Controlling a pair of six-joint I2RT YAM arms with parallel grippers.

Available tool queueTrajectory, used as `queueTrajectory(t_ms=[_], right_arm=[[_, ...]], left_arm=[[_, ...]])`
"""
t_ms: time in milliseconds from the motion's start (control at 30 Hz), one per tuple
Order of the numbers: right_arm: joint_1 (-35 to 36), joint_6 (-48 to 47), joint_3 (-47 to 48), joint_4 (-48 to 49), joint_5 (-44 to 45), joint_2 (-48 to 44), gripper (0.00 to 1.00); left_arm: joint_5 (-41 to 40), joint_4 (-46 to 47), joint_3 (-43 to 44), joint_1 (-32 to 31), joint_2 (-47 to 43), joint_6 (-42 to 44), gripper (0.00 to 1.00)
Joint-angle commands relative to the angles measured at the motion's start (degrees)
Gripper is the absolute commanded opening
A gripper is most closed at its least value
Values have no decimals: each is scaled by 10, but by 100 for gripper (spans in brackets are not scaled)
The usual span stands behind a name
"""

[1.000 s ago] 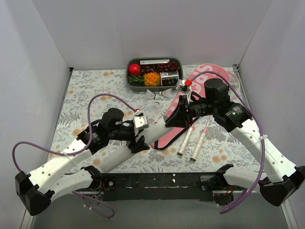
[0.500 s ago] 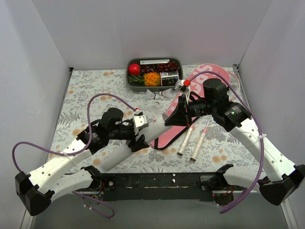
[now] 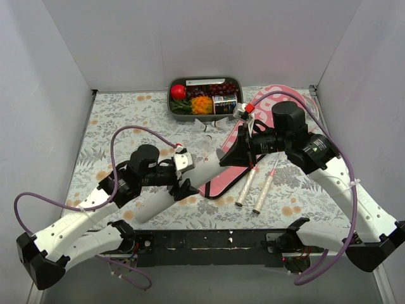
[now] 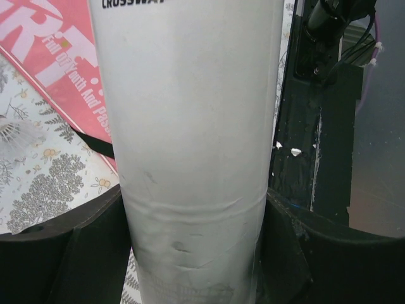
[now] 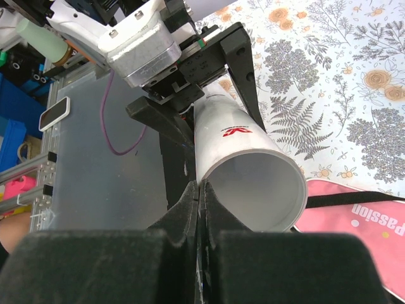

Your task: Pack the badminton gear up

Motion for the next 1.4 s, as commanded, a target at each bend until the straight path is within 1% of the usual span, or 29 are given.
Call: queueTrajectory(t_ms=[0,567,700,1000,1100,1200,1233,1300,1333,1367], right_arm=[[3,-29,54,-45,17,-5,1],[-32,-39,111,-80,22,3,1],[-53,-40,112,-83,17,-2,1],[-69,-34,98,-64,-10,-5,1],[-74,-37,98,-70,20,-8,1],[-77,-35,94,-92,101,-3,1],[-80,-35,89,-107,159,5,1],[-89,-24,80,-122,224,13,1],[-94,-17,75,-129,298,25,1],[-113,-10,58,-138,328,29,1]], left_arm=[[-3,33,-7,0,-28,-12,2],[-6,46,-37,0,-61,-13,2],[-5,47,-39,0,-59,-14,2],[-3,50,-39,-1,-51,-13,2],[-3,50,-40,-1,-55,-13,2],[-2,50,-38,-2,-58,-13,2],[-1,50,-37,-2,-59,-13,2],[1,50,-34,-2,-63,-13,2],[4,51,-32,-2,-63,-14,2],[5,51,-30,-2,-63,-14,2]])
